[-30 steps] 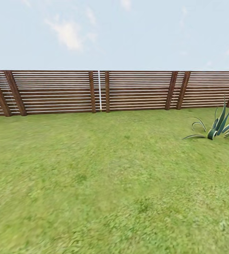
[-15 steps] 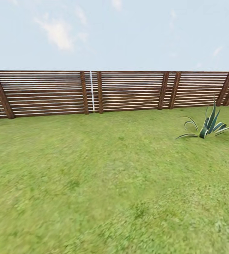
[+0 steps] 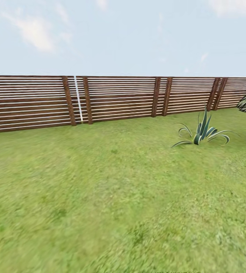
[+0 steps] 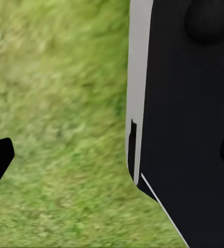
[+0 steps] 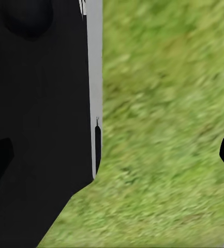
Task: Take the three Easter eggs out of the wicker basket on the lawn in the garden, then place them on the lawn next to a single tree (choose any tree) so that all three eggs are next to the same tree and none are left in the basket.
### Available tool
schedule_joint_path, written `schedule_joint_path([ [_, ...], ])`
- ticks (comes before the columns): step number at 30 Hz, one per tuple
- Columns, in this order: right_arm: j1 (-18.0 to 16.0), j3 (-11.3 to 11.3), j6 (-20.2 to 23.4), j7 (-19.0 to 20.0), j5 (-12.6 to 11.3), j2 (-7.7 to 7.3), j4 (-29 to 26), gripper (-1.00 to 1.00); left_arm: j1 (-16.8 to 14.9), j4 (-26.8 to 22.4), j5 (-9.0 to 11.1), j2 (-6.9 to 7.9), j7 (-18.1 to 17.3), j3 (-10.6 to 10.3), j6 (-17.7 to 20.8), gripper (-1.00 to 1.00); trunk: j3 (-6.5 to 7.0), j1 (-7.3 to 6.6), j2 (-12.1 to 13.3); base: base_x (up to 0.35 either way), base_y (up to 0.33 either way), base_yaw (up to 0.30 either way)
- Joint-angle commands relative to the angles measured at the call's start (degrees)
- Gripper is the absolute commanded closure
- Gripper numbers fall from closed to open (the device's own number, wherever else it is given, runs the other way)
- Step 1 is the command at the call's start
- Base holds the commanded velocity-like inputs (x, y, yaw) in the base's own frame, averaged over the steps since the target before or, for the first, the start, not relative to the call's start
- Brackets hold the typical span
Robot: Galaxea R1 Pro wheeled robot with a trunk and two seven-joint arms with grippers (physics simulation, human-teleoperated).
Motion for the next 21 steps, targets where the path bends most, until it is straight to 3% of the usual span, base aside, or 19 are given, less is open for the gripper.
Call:
schedule_joint_path([
  [1,-0.08,0.1,-0.03,-0.06,0.01,0.0,0.13,-1.0,0.03,-0.11,0.02,0.01,-0.05,0.04,0.06,-1.0,-0.04,0.0,-0.02,0.038,0.0,-0.3],
  [21,-0.08,0.1,0.0,-0.06,0.01,0.0,0.13,-1.0,0.03,-0.11,0.04,0.1,0.0,0.04,0.04,-1.0,-0.04,0.0,-0.02,0.017,0.0,-0.292],
])
